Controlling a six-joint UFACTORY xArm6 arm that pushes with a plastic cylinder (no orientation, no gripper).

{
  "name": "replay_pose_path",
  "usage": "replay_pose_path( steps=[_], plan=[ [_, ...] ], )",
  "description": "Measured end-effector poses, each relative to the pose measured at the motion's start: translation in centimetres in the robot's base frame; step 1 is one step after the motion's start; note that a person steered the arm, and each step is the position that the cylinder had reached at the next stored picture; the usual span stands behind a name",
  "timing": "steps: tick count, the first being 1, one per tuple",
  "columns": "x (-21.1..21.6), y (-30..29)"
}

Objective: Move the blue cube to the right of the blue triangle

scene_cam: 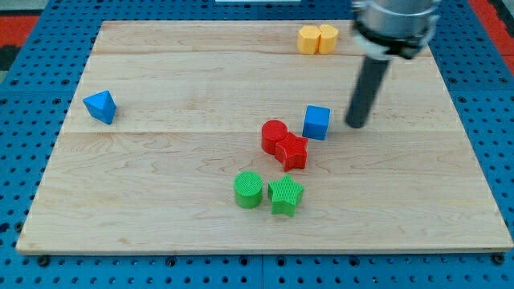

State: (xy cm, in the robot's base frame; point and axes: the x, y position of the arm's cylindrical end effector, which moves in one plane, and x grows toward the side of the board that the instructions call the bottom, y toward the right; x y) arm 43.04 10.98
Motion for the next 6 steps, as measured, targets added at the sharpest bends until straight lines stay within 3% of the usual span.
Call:
replay_pose_path(
  steps=[1, 2, 4, 5, 6],
  plan=[
    [0.0, -8.4],
    [0.5, -8.0],
    [-1.3, -22.5],
    [-2.3, -25.6],
    [2.1, -25.9]
  ],
)
